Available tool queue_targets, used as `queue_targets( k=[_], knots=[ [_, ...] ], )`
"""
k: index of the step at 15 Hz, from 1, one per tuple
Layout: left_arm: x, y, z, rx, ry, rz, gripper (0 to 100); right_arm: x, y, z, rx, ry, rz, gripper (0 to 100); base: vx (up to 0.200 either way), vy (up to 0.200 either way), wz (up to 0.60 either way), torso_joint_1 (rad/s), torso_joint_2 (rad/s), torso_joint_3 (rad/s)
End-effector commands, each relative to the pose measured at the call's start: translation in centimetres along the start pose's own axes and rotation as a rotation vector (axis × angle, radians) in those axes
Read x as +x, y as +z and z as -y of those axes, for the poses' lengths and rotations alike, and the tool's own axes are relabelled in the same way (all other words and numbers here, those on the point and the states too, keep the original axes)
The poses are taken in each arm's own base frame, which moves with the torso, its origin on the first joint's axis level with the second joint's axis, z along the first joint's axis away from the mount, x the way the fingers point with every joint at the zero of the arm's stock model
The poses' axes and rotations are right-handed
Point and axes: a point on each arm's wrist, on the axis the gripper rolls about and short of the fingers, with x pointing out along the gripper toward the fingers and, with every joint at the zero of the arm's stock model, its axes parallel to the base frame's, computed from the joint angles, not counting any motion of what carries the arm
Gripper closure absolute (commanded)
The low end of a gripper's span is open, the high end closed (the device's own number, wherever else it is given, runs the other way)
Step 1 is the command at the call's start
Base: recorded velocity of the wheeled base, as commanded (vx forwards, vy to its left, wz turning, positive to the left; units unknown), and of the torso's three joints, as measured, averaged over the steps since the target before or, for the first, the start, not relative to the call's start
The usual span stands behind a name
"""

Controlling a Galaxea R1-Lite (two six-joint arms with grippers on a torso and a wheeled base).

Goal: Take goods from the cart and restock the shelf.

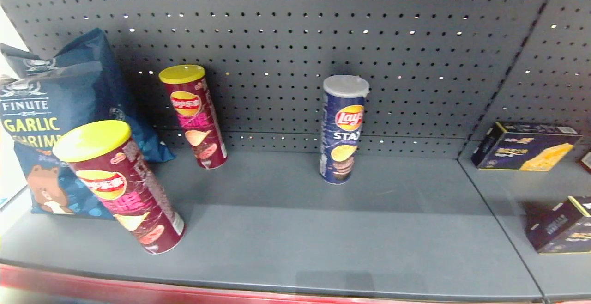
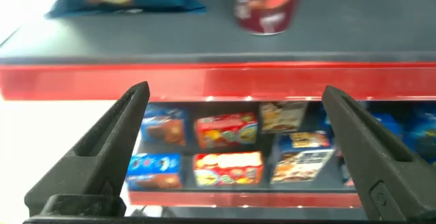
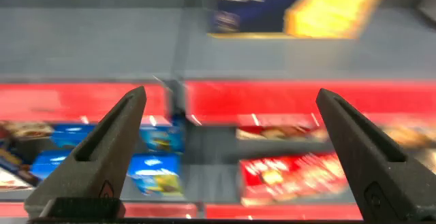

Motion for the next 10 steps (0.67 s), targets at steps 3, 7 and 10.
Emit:
queue_targets(
  k=[3, 7, 10],
  knots=[
    [0.01, 0.0, 0.0, 0.0, 0.0, -0.002, 0, 0.01, 0.0, 0.0, 0.0, 0.0, -0.002, 0, 0.0, 0.0, 0.6, 0.014, 0.0, 0.002],
    [0.01, 0.0, 0.0, 0.0, -0.001, -0.002, 0, 0.01, 0.0, 0.0, 0.0, 0.0, -0.002, 0, 0.0, 0.0, 0.6, 0.0, 0.0, 0.004],
    [0.01, 0.0, 0.0, 0.0, 0.0, -0.002, 0, 0.01, 0.0, 0.0, 0.0, 0.0, -0.002, 0, 0.0, 0.0, 0.6, 0.004, 0.0, 0.004]
  ],
)
